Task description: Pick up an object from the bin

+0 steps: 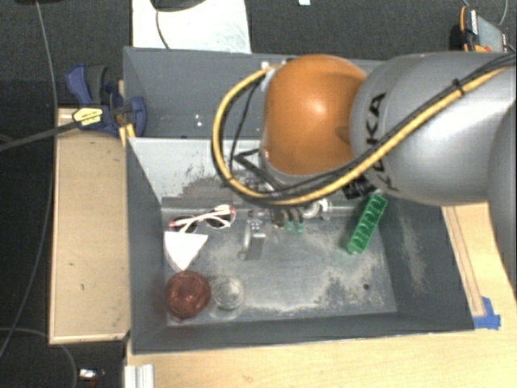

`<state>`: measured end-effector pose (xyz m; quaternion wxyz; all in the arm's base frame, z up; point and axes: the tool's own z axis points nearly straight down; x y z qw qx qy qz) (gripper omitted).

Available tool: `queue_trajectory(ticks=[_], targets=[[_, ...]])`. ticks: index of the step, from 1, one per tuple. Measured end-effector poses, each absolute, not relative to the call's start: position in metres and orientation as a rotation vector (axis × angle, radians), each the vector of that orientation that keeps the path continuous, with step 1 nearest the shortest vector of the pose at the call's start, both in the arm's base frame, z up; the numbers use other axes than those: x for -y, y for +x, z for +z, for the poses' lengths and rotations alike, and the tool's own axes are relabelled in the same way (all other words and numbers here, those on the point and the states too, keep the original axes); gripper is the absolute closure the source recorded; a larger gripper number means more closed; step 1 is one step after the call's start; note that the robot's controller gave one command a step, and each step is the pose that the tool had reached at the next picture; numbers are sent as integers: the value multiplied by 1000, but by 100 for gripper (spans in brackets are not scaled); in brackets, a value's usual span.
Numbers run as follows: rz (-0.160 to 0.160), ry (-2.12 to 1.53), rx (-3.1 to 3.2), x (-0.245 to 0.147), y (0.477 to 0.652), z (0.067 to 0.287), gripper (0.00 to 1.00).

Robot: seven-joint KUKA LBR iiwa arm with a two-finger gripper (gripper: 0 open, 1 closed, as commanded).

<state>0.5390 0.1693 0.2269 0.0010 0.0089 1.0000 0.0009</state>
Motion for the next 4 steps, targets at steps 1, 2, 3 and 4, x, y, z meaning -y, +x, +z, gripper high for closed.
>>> queue_trajectory(ticks=[1,2,3,4], targets=[[3,28,-3140,-169,539,227,0],[8,55,-3133,-181,535,282,0],[2,-36,-3139,-187,530,290,0],[-1,-27,-3145,-192,525,320,0]])
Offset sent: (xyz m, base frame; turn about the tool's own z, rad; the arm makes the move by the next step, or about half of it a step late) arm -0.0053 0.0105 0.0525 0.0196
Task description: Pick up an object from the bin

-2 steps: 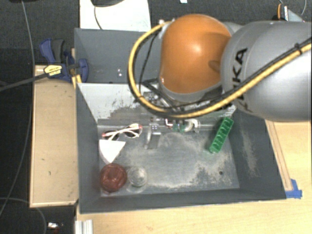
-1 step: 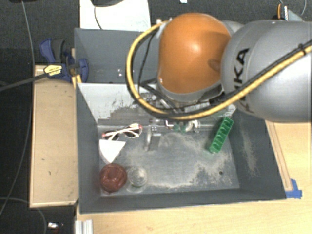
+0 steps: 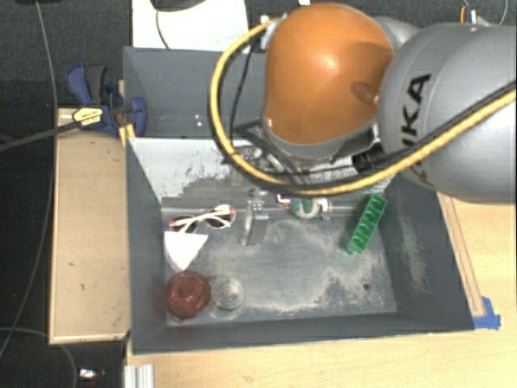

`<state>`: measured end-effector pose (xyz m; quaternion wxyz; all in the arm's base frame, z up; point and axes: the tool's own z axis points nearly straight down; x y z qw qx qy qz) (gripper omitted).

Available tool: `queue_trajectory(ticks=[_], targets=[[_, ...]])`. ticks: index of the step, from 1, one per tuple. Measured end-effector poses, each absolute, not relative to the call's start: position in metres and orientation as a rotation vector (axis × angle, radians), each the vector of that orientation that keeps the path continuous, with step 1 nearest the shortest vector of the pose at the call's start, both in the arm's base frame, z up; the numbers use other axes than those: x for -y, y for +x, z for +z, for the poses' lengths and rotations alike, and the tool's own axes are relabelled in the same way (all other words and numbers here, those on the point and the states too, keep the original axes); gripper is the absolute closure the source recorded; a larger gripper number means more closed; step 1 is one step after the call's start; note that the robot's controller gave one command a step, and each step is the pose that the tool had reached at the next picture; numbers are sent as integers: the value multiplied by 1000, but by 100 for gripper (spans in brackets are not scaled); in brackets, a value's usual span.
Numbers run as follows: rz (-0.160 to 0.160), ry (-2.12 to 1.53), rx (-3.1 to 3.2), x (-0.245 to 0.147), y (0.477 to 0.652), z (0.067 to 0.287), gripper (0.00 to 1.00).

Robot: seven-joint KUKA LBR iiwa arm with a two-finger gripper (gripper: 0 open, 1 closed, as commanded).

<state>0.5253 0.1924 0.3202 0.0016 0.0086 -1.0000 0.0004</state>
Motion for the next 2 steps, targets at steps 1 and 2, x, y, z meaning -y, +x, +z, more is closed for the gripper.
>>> queue_trajectory(ticks=[1,2], targets=[[-2,322,3118,-245,496,305,0],[-4,58,3150,-229,524,275,0]])
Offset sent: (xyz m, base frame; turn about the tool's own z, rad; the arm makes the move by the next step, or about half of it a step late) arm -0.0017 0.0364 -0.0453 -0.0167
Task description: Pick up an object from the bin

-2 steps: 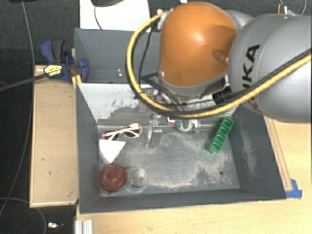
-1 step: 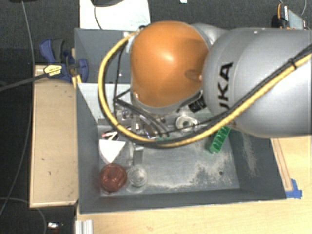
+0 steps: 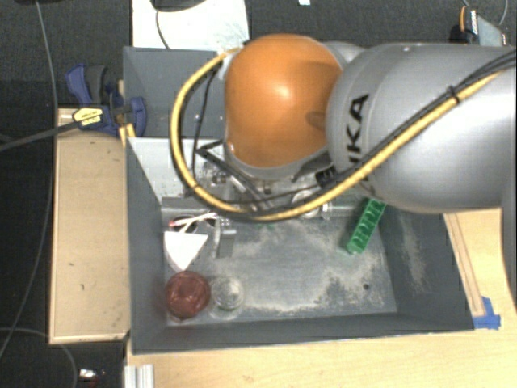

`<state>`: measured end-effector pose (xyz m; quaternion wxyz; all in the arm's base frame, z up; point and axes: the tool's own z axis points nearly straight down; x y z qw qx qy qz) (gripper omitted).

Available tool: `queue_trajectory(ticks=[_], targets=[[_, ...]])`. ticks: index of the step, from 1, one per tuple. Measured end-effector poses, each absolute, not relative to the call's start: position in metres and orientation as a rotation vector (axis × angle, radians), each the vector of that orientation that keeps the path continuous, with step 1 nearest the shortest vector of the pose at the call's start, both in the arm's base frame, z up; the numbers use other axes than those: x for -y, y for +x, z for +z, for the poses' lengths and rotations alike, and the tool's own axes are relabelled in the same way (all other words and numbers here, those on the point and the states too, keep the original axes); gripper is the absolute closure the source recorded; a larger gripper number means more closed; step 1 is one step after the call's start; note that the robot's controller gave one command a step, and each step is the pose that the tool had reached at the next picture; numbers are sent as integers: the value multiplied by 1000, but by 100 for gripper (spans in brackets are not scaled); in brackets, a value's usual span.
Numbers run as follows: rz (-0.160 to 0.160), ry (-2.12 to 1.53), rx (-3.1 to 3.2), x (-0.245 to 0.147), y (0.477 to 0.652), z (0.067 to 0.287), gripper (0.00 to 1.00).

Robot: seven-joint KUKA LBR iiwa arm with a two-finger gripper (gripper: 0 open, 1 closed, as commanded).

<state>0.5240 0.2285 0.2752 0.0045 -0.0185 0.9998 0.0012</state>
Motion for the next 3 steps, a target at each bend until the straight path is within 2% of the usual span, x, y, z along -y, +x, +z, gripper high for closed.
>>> queue_trajectory(ticks=[1,2,3], targets=[[2,-354,-3127,-251,497,223,0],[7,-117,-3126,-244,535,196,0],[4,-440,-3115,-253,501,149,0]])
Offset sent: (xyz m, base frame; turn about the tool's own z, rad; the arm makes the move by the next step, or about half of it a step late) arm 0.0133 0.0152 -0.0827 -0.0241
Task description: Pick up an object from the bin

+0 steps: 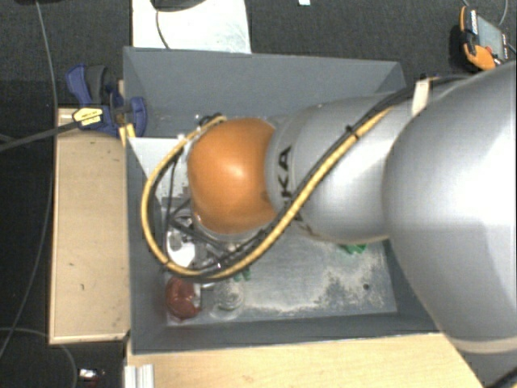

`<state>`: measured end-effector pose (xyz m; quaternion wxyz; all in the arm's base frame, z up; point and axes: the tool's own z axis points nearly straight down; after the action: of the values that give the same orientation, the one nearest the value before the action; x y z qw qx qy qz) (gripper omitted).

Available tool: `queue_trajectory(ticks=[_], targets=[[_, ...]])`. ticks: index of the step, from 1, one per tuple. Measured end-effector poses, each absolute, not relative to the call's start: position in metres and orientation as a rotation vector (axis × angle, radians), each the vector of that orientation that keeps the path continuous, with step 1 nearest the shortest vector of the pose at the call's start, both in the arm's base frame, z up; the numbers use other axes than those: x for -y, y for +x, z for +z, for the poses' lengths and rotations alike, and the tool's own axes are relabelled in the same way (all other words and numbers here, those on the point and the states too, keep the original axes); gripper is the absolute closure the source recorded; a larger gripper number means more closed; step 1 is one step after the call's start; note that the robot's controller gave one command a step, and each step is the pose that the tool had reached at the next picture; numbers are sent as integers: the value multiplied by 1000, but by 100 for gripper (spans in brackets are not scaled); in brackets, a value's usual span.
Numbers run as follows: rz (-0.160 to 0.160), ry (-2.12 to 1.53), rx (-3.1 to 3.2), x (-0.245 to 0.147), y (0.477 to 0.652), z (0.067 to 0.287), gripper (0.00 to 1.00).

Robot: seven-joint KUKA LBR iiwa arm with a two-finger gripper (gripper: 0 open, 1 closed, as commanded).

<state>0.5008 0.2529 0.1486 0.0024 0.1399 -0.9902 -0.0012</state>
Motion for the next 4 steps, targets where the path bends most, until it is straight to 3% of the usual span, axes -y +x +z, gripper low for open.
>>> queue_trajectory(ticks=[1,2,3,4], targets=[[-8,164,3153,-255,518,110,0],[-10,780,3053,-252,508,75,0],[-12,205,3151,-254,514,99,0],[-14,754,3067,-242,512,131,0]])
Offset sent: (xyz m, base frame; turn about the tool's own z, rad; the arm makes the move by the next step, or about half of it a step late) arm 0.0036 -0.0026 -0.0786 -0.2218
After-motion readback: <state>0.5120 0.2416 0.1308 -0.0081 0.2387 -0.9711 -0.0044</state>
